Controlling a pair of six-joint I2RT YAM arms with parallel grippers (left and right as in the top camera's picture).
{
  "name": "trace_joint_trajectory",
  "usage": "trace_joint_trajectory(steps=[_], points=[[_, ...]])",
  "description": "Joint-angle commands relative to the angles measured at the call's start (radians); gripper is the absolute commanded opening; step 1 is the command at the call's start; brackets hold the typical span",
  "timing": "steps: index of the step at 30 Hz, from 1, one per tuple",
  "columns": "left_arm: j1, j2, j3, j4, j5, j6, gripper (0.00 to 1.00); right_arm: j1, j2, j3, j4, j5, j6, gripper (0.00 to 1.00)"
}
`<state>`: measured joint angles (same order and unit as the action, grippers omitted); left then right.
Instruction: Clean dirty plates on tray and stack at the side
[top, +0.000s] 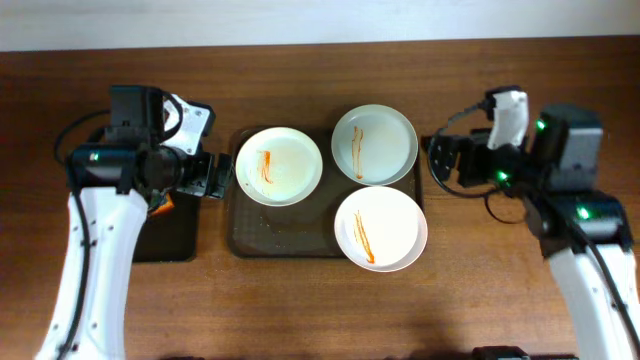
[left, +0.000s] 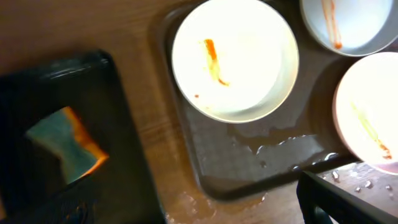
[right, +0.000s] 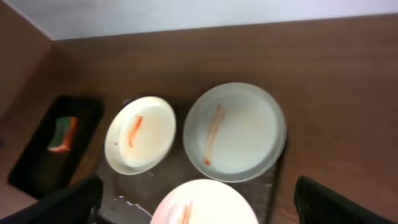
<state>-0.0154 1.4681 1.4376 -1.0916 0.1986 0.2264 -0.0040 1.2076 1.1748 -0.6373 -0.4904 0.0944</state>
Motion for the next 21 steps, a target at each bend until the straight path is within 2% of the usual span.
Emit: trace_joint_trajectory(steps=[1, 3, 8, 10, 12, 14, 16, 21], points=[[0.005, 0.078, 0.016, 0.058, 0.063, -0.029, 1.00, 0.083, 0.148, 0.017, 0.064, -0.101, 0.057, 0.98], [0.041, 0.084, 0.016, 0.103, -0.050, -0.140, 1.00, 0.217, 0.261, 0.026, 0.166, -0.047, 0.167, 0.95], [0.186, 0.101, 0.016, 0.112, -0.065, -0.144, 1.00, 0.473, 0.477, 0.123, 0.250, 0.290, 0.303, 0.86], [0.200, 0.117, 0.016, 0.112, -0.065, -0.143, 1.00, 0.505, 0.520, 0.131, 0.281, 0.314, 0.306, 0.85], [0.199, 0.150, 0.016, 0.115, -0.064, -0.143, 1.00, 0.539, 0.583, 0.131, 0.325, 0.335, 0.326, 0.77], [0.199, 0.173, 0.016, 0.115, -0.064, -0.144, 1.00, 0.548, 0.622, 0.131, 0.336, 0.372, 0.357, 0.72], [0.199, 0.205, 0.016, 0.115, -0.064, -0.144, 1.00, 0.548, 0.658, 0.131, 0.350, 0.380, 0.360, 0.62], [0.199, 0.213, 0.016, 0.134, -0.065, -0.143, 1.00, 0.556, 0.775, 0.131, 0.435, 0.428, 0.394, 0.52]])
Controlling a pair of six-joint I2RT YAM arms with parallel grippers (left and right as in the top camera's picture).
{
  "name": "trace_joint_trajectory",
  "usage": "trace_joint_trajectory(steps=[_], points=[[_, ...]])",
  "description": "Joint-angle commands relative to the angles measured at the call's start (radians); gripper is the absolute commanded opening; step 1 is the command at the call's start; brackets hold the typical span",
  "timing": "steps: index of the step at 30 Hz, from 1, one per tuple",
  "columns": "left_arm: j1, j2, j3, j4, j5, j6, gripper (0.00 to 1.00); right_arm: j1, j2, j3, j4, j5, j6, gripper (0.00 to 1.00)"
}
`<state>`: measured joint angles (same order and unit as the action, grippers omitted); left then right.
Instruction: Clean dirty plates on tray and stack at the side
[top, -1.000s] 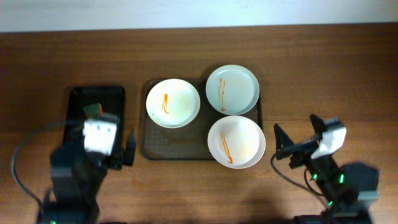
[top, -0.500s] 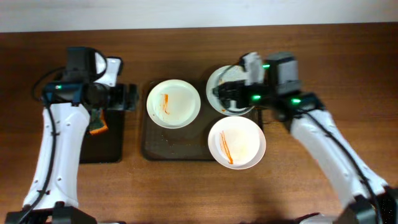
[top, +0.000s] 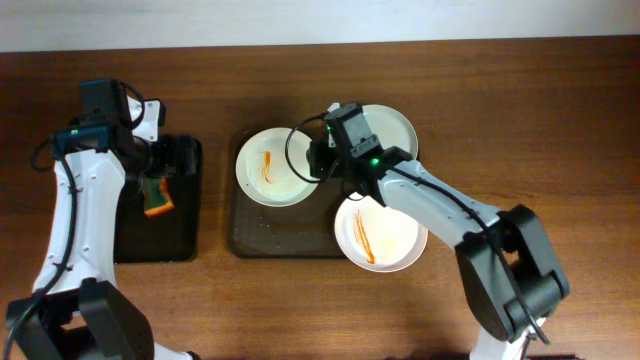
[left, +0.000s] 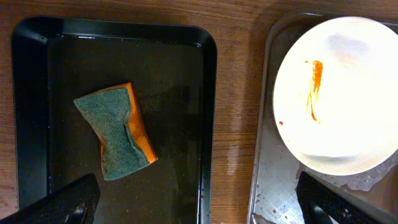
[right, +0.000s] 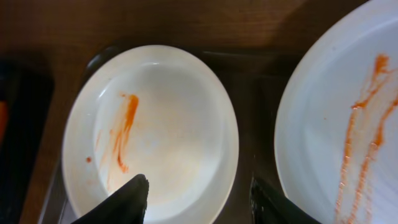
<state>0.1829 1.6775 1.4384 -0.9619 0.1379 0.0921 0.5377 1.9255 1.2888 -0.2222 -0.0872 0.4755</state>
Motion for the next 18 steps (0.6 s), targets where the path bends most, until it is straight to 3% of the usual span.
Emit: trace_joint_trajectory(steps=[1, 4, 8, 10, 14, 15, 16, 17, 18], points=[[0.000, 0.004, 0.015, 0.005, -0.005, -0.009, 1.00, 0.021, 0.083, 0.017, 0.025, 0.059, 0.039, 0.50], [0.000, 0.004, 0.015, 0.004, -0.005, -0.009, 1.00, 0.031, 0.127, 0.017, 0.048, 0.065, 0.041, 0.46], [0.001, 0.004, 0.015, 0.004, -0.005, -0.009, 1.00, 0.065, 0.146, 0.017, 0.033, 0.067, 0.063, 0.16], [0.000, 0.004, 0.015, -0.001, -0.005, -0.009, 1.00, 0.065, 0.146, 0.017, -0.075, 0.070, 0.165, 0.04], [0.000, 0.004, 0.015, -0.028, -0.005, -0.009, 1.00, 0.063, 0.145, 0.018, -0.175, -0.018, 0.213, 0.05], [0.001, 0.004, 0.014, -0.038, -0.005, -0.009, 1.00, 0.063, 0.145, 0.018, -0.163, -0.013, 0.214, 0.23], [0.001, 0.005, 0.014, -0.045, -0.005, -0.009, 1.00, 0.061, 0.145, 0.018, -0.148, -0.009, 0.214, 0.28], [0.002, 0.014, 0.008, -0.049, -0.008, -0.010, 1.00, 0.057, 0.146, 0.018, -0.137, -0.002, 0.214, 0.28], [0.002, 0.031, -0.002, -0.046, -0.033, -0.010, 1.00, 0.057, 0.151, 0.018, -0.132, 0.021, 0.214, 0.12]])
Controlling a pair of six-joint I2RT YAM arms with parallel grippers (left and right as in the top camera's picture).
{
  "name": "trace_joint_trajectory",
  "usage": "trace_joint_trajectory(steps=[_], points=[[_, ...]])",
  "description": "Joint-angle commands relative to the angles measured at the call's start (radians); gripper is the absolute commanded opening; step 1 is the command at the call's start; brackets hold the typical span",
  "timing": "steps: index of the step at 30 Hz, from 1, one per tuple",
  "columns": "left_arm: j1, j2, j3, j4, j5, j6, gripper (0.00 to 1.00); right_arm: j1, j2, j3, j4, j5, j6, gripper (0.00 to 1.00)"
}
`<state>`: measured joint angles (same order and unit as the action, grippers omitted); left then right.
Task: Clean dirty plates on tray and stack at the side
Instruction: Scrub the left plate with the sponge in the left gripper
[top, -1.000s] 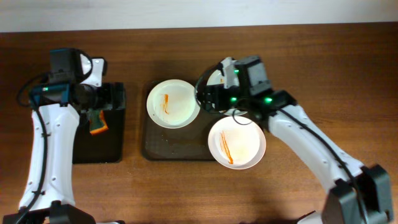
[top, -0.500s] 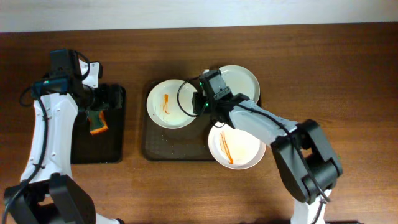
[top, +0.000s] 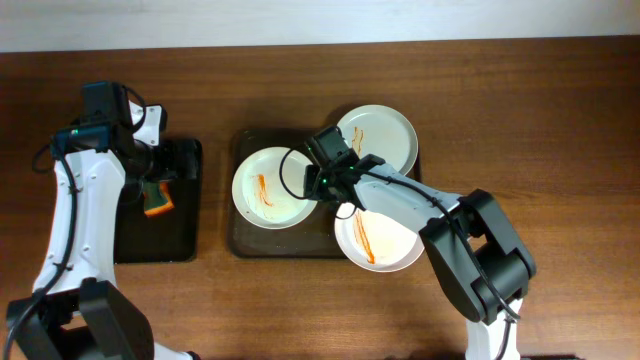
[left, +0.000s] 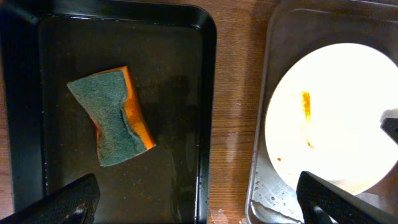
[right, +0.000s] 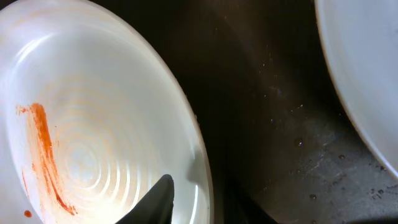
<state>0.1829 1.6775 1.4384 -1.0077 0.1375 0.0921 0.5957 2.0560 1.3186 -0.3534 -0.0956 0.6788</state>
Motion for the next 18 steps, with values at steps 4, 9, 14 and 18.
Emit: trace_joint_trajectory(steps=[4, 9, 14, 18], points=[[0.008, 0.154, -0.003, 0.076, -0.171, -0.014, 0.96, -0.001, 0.027, -0.012, -0.002, 0.029, 0.010, 0.04], [0.100, 0.300, -0.003, 0.139, -0.190, -0.100, 0.85, -0.001, 0.027, -0.012, -0.006, 0.029, 0.010, 0.04], [0.093, 0.383, -0.010, 0.141, -0.179, -0.100, 0.67, -0.001, 0.027, -0.012, -0.009, 0.029, 0.010, 0.04], [0.093, 0.385, -0.021, 0.179, -0.179, -0.100, 0.40, -0.001, 0.027, -0.012, -0.010, 0.029, 0.010, 0.04]])
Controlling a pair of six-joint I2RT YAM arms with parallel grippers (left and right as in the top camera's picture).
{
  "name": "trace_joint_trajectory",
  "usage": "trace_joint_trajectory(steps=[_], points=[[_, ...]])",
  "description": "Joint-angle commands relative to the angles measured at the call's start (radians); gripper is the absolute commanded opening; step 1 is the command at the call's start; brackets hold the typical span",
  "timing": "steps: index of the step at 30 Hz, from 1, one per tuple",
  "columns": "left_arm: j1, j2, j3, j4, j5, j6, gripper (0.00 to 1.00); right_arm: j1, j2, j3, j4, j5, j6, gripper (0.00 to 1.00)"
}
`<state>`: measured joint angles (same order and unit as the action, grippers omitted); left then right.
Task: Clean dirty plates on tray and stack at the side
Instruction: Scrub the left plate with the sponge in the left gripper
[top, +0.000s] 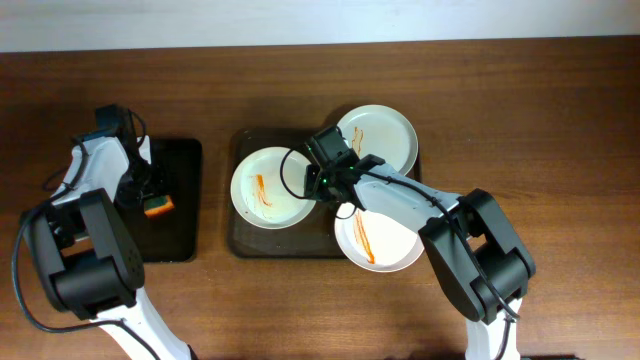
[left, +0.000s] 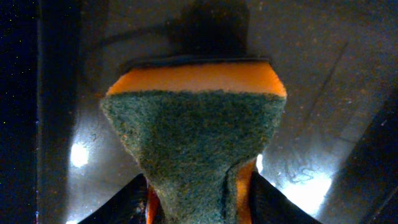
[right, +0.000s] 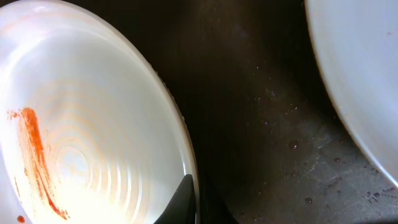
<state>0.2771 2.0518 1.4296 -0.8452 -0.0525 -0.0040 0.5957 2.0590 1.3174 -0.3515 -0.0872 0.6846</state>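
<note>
Three white plates with orange streaks sit on the brown tray (top: 243, 243): the left plate (top: 268, 188), the far plate (top: 376, 140) and the near plate (top: 382, 236). My right gripper (top: 319, 183) is shut on the left plate's (right: 81, 124) right rim, one finger inside and one outside, as the right wrist view of the gripper (right: 198, 200) shows. The green and orange sponge (left: 193, 127) lies in the black tray (top: 172, 238), pinched at its waist by my left gripper (left: 198, 202). In the overhead view the sponge (top: 158, 206) shows just below the left gripper (top: 148, 192).
The black tray's wet floor (left: 56, 93) reflects light around the sponge. The far plate's edge (right: 360, 81) lies close to the right of my right gripper, with wet tray floor (right: 261, 124) between. Bare wooden table (top: 530, 110) surrounds both trays.
My left gripper was open high above the sponge and is now down in the black tray, shut on the sponge. My right gripper's fingers, then astride the left plate's rim, have shut on it.
First both arms were drawn back, the right one at the table's right side. Then my left gripper hung open over the black tray and my right gripper open above the left plate. Then the right fingers straddled that plate's rim. Now both grippers are shut.
</note>
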Motion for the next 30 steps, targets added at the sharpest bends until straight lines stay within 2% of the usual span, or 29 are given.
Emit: trace_joint_trajectory(steps=[1, 3, 4, 5, 6, 7, 8, 12, 16, 19, 21, 23, 26, 27, 30], points=[[-0.001, 0.011, -0.011, 0.023, 0.011, -0.004, 0.36, -0.001, 0.024, -0.011, -0.011, 0.021, 0.004, 0.04], [-0.001, 0.011, -0.011, 0.034, 0.011, -0.004, 0.25, -0.001, 0.024, -0.011, -0.011, 0.021, 0.004, 0.04], [-0.002, 0.011, -0.011, 0.039, 0.011, -0.004, 0.10, -0.001, 0.024, -0.011, -0.011, 0.021, 0.004, 0.04], [-0.001, 0.011, -0.011, 0.042, 0.011, -0.004, 0.00, -0.001, 0.024, -0.011, -0.011, 0.020, 0.004, 0.04], [-0.002, 0.010, 0.006, 0.039, 0.023, -0.004, 0.00, -0.001, 0.024, -0.011, -0.011, 0.006, 0.005, 0.04], [-0.002, 0.005, 0.074, -0.029, 0.093, -0.003, 0.00, -0.002, 0.024, -0.011, -0.011, 0.001, 0.005, 0.04], [-0.023, -0.018, 0.174, -0.146, 0.243, 0.086, 0.00, -0.002, 0.024, -0.011, -0.007, 0.001, 0.005, 0.04], [-0.141, -0.036, 0.195, -0.218, 0.428, 0.134, 0.00, -0.025, 0.024, -0.011, -0.001, -0.039, 0.005, 0.04], [-0.301, -0.018, 0.174, -0.136, 0.383, 0.102, 0.00, -0.030, 0.024, -0.011, -0.002, -0.054, 0.005, 0.04], [-0.372, 0.043, 0.161, -0.074, 0.340, 0.060, 0.00, -0.030, 0.024, -0.011, -0.001, -0.056, 0.005, 0.04], [-0.404, 0.106, 0.161, -0.068, 0.248, -0.009, 0.00, -0.030, 0.024, -0.011, -0.001, -0.058, 0.005, 0.04], [-0.422, 0.159, 0.160, -0.077, 0.246, -0.011, 0.00, -0.030, 0.024, -0.011, 0.000, -0.060, 0.005, 0.04], [-0.441, 0.198, 0.160, -0.133, 0.246, -0.012, 0.00, -0.030, 0.024, -0.011, 0.000, -0.059, 0.005, 0.04], [-0.454, 0.198, 0.159, -0.202, 0.248, -0.011, 0.00, -0.030, 0.024, -0.011, 0.000, -0.059, 0.005, 0.04], [-0.486, 0.199, 0.159, -0.366, 0.375, 0.131, 0.00, -0.030, 0.024, -0.011, 0.000, -0.059, 0.005, 0.04]])
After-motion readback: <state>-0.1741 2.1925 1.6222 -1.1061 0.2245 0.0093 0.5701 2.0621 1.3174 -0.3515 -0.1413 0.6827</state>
